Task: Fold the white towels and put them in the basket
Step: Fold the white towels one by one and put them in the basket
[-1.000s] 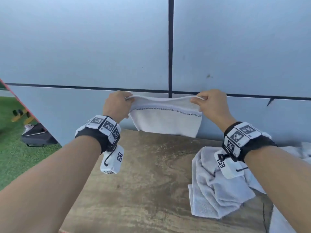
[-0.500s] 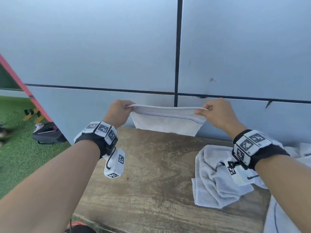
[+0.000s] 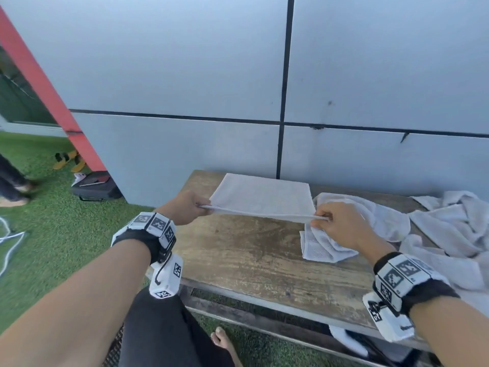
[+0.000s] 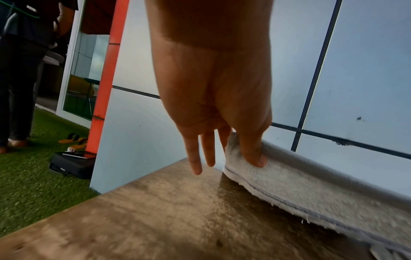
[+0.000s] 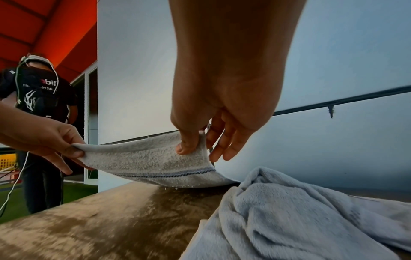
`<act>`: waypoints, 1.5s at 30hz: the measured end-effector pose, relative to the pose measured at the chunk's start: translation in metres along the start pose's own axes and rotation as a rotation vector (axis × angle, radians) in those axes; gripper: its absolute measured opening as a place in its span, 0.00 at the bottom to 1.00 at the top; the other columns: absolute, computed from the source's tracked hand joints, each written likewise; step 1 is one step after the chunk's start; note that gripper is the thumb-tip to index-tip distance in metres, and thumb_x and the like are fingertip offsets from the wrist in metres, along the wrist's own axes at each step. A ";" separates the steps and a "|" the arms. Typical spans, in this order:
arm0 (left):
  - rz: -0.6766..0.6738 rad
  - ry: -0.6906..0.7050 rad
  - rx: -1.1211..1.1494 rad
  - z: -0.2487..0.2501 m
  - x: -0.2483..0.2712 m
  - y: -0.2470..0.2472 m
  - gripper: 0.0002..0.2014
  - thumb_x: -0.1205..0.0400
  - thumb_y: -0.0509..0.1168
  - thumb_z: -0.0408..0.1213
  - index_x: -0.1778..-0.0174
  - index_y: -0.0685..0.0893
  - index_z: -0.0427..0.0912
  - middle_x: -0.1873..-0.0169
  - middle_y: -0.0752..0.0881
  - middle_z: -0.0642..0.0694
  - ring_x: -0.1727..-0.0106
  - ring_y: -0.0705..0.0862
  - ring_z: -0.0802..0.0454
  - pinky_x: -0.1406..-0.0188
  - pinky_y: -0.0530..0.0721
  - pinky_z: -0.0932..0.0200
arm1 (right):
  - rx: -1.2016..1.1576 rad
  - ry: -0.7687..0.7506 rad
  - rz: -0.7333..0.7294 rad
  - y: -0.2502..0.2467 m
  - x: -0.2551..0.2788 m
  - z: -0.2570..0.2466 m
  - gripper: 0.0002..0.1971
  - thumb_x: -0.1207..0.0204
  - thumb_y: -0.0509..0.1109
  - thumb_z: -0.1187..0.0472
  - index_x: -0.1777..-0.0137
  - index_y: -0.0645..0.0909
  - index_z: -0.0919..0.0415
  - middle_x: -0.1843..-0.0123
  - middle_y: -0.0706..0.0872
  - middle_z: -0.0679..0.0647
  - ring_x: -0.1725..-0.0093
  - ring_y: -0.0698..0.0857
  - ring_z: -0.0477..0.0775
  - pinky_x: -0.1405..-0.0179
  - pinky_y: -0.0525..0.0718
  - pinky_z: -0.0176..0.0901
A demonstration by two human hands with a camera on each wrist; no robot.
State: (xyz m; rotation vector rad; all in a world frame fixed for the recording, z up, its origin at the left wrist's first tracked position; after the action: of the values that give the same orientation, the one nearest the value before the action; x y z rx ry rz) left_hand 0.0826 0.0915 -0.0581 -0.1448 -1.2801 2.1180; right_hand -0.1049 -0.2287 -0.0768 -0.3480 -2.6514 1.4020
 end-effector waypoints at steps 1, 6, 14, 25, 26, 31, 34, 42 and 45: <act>-0.018 -0.002 0.023 -0.002 0.009 0.001 0.14 0.18 0.72 0.44 0.51 0.91 0.35 0.60 0.83 0.51 0.61 0.77 0.55 0.54 0.76 0.58 | -0.001 0.009 0.016 0.002 0.009 0.001 0.12 0.23 0.75 0.55 0.67 0.80 0.47 0.66 0.83 0.44 0.64 0.80 0.50 0.63 0.74 0.43; 0.008 0.005 0.027 0.004 0.057 -0.003 0.08 0.15 0.69 0.39 0.46 0.93 0.45 0.82 0.71 0.60 0.80 0.66 0.63 0.76 0.65 0.68 | -0.113 -0.008 0.056 -0.001 0.047 -0.009 0.08 0.20 0.73 0.57 0.61 0.83 0.53 0.66 0.85 0.49 0.66 0.79 0.50 0.64 0.74 0.42; 0.105 0.039 0.031 0.014 0.115 -0.014 0.17 0.14 0.66 0.42 0.52 0.84 0.27 0.73 0.70 0.44 0.74 0.67 0.53 0.72 0.64 0.61 | -0.169 -0.050 0.172 -0.012 0.096 -0.034 0.10 0.16 0.67 0.59 0.54 0.79 0.68 0.61 0.85 0.69 0.63 0.79 0.67 0.60 0.75 0.51; 0.096 0.067 0.081 0.007 0.169 -0.019 0.13 0.15 0.68 0.41 0.60 0.88 0.36 0.71 0.87 0.41 0.71 0.81 0.57 0.64 0.79 0.55 | -0.466 0.045 -0.183 -0.014 0.146 -0.062 0.06 0.17 0.69 0.58 0.47 0.85 0.60 0.44 0.90 0.59 0.46 0.91 0.59 0.39 0.87 0.56; 0.076 0.062 0.110 0.003 0.171 -0.018 0.12 0.15 0.68 0.42 0.55 0.90 0.35 0.63 0.91 0.38 0.65 0.87 0.51 0.59 0.84 0.53 | -0.494 0.071 -0.232 -0.013 0.148 -0.061 0.07 0.17 0.69 0.58 0.45 0.86 0.58 0.43 0.91 0.57 0.46 0.91 0.61 0.36 0.86 0.58; 0.021 0.058 0.204 -0.004 0.176 -0.007 0.12 0.14 0.68 0.41 0.51 0.91 0.35 0.59 0.93 0.40 0.58 0.92 0.43 0.56 0.91 0.53 | -0.521 0.136 -0.339 -0.007 0.145 -0.057 0.14 0.16 0.68 0.59 0.35 0.83 0.65 0.40 0.91 0.55 0.44 0.91 0.63 0.32 0.82 0.62; 0.034 0.054 0.260 -0.007 0.170 -0.001 0.11 0.14 0.67 0.39 0.52 0.91 0.34 0.63 0.93 0.44 0.61 0.93 0.43 0.61 0.89 0.58 | -0.468 0.136 -0.264 -0.002 0.133 -0.055 0.11 0.17 0.69 0.57 0.39 0.84 0.61 0.43 0.92 0.53 0.50 0.93 0.58 0.39 0.87 0.56; 0.157 0.016 0.319 -0.018 0.109 0.000 0.14 0.13 0.65 0.42 0.48 0.88 0.33 0.58 0.92 0.36 0.67 0.92 0.42 0.54 0.91 0.44 | -0.320 0.098 0.123 -0.001 0.059 -0.045 0.07 0.16 0.68 0.57 0.48 0.85 0.60 0.55 0.92 0.62 0.63 0.90 0.69 0.54 0.88 0.63; 0.230 -0.022 0.271 -0.022 0.064 -0.006 0.19 0.16 0.66 0.46 0.50 0.84 0.28 0.61 0.89 0.32 0.68 0.90 0.47 0.51 0.87 0.40 | -0.301 0.077 0.244 -0.004 0.017 -0.038 0.08 0.17 0.67 0.56 0.56 0.83 0.57 0.62 0.90 0.63 0.67 0.88 0.65 0.58 0.88 0.62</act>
State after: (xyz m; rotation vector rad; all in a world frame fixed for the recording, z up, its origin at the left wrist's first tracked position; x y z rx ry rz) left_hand 0.0442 0.1469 -0.0502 -0.1578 -1.0145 2.4730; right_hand -0.1139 -0.1961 -0.0515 -0.7632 -2.8310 1.0129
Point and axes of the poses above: each hand's wrist, its own x-axis away from the middle knuckle, its own y-axis out of the palm, z = x × y, the point moved 4 cm from there along -x, towards the middle knuckle
